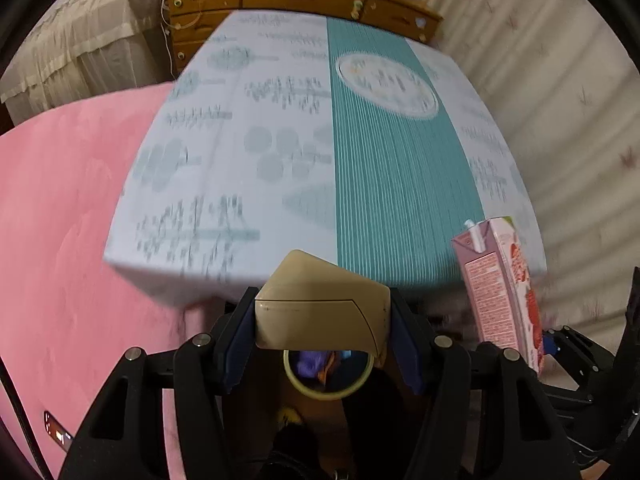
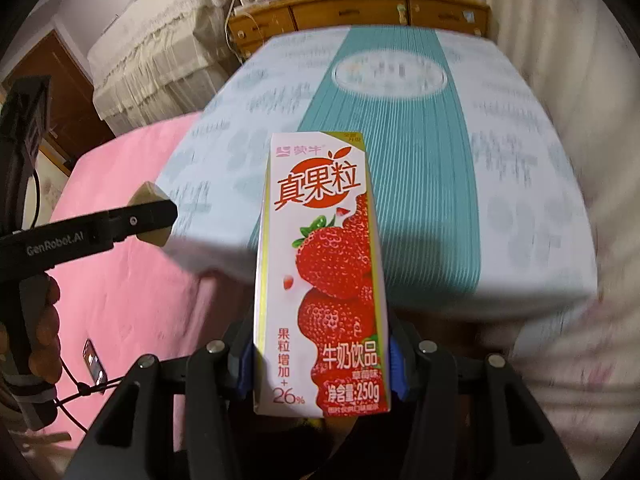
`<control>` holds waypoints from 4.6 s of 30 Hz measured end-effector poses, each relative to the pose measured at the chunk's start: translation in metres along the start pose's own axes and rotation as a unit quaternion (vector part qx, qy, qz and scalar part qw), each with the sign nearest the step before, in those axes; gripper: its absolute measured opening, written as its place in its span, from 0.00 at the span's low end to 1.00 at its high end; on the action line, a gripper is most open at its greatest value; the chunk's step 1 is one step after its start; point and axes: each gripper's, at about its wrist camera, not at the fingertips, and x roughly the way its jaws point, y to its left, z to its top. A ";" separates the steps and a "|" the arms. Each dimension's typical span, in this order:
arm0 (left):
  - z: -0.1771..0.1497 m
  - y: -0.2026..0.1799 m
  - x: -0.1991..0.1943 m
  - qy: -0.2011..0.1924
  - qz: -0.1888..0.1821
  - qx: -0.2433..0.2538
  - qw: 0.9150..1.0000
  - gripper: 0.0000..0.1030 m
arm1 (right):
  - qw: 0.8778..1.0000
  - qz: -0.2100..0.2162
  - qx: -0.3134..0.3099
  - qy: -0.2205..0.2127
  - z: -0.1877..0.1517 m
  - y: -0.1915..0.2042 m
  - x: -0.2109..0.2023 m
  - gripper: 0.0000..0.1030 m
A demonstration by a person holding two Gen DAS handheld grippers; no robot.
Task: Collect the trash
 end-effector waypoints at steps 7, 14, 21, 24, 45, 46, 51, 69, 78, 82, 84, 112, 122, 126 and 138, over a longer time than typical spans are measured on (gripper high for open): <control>-0.051 -0.002 0.007 0.021 -0.006 0.020 1.000 0.58 | 0.999 -0.007 0.002 0.050 -0.055 0.017 0.011 0.50; -0.086 -0.006 0.054 0.063 -0.006 0.005 0.998 0.58 | 0.995 -0.003 0.024 0.095 -0.091 0.008 0.042 0.50; -0.124 -0.017 0.127 0.103 0.015 0.010 0.995 0.58 | 0.989 0.009 0.046 0.137 -0.126 -0.019 0.108 0.50; -0.143 -0.017 0.172 0.125 0.025 0.003 0.992 0.58 | 0.986 0.011 0.059 0.158 -0.141 -0.034 0.148 0.50; -0.172 0.016 0.364 0.119 0.018 -0.002 0.993 0.93 | 0.987 -0.016 0.102 0.127 -0.174 -0.111 0.349 0.66; -0.172 0.018 0.365 0.115 0.021 -0.003 0.993 0.93 | 0.987 -0.017 0.105 0.121 -0.174 -0.112 0.350 0.66; -0.173 0.022 0.363 0.103 0.029 -0.007 0.994 0.94 | 0.988 -0.012 0.125 0.094 -0.175 -0.123 0.342 0.66; -0.153 -0.004 0.264 0.055 0.035 0.002 0.998 0.99 | 0.988 -0.027 0.151 0.027 -0.149 -0.100 0.242 0.66; -0.118 -0.013 0.172 0.026 0.038 -0.015 0.999 0.99 | 0.988 -0.027 0.153 0.007 -0.117 -0.086 0.158 0.66; -0.099 -0.019 0.129 0.001 0.041 -0.016 0.999 0.99 | 0.989 -0.029 0.143 -0.007 -0.098 -0.078 0.120 0.66; -0.091 -0.021 0.112 -0.010 0.043 -0.013 0.999 0.99 | 0.990 -0.029 0.138 -0.016 -0.088 -0.074 0.101 0.66; -0.053 -0.057 -0.061 -0.110 0.078 -0.002 0.991 0.99 | 0.988 -0.062 0.068 -0.124 -0.021 -0.026 -0.082 0.66; -0.048 -0.067 -0.073 -0.124 0.080 0.004 0.989 0.99 | 0.986 -0.061 0.058 -0.144 -0.018 -0.021 -0.096 0.66; -0.047 -0.067 -0.075 -0.127 0.081 0.005 0.989 0.99 | 0.986 -0.058 0.061 -0.146 -0.019 -0.022 -0.098 0.66; -0.048 -0.071 -0.080 -0.125 0.084 0.011 0.989 0.99 | 0.986 -0.056 0.059 -0.148 -0.019 -0.023 -0.101 0.66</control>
